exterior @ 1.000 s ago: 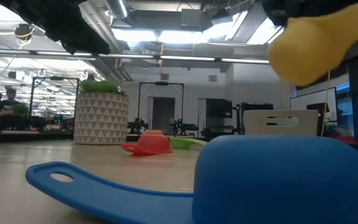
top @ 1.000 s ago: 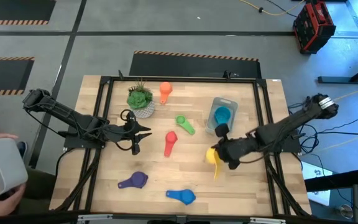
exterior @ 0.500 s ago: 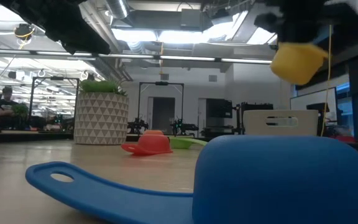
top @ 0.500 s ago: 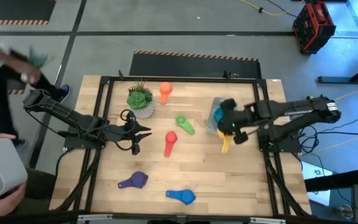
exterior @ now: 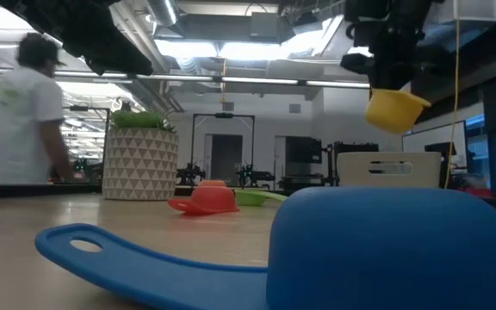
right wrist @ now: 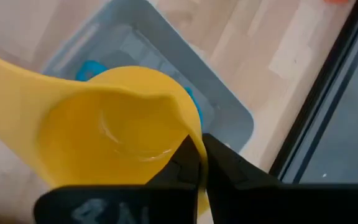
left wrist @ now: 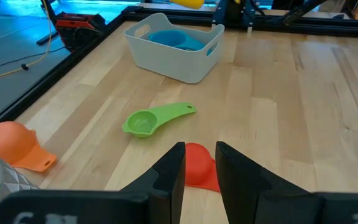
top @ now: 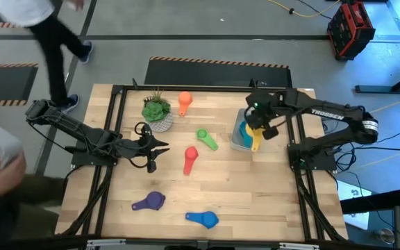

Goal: Nest measuring cups in basket
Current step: Stack the yellow measuring cup on top of the light blue measuring cup in the gray bin

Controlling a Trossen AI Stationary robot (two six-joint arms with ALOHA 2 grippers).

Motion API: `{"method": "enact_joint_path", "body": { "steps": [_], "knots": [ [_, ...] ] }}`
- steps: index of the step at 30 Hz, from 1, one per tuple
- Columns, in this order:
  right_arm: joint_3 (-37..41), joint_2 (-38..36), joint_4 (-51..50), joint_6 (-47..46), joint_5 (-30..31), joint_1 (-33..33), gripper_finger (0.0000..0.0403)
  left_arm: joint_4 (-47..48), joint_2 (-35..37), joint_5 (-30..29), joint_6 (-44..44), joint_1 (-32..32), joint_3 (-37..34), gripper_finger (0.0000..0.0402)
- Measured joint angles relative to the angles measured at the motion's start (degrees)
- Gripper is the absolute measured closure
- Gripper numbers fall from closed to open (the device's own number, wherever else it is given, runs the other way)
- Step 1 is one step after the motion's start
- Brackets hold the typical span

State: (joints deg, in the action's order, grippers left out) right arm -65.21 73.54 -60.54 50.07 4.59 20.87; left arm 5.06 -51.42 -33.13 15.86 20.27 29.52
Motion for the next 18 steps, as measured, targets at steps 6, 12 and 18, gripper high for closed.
{"method": "enact_joint_path", "body": {
  "steps": [6,12,18],
  "knots": [
    [0.0,5.6,2.0,3.0,-0.2,5.2,0.0389,0.0,0.0,0.0,0.0,0.0,0.0,0.0319],
    [0.0,12.3,3.1,3.1,-0.3,8.0,0.0389,0.0,0.0,0.0,0.0,0.0,0.0,0.0319],
    [0.1,17.0,3.1,3.1,-0.2,8.6,0.0389,0.0,0.0,0.0,0.0,0.0,0.0,0.0319]
  ]
}}
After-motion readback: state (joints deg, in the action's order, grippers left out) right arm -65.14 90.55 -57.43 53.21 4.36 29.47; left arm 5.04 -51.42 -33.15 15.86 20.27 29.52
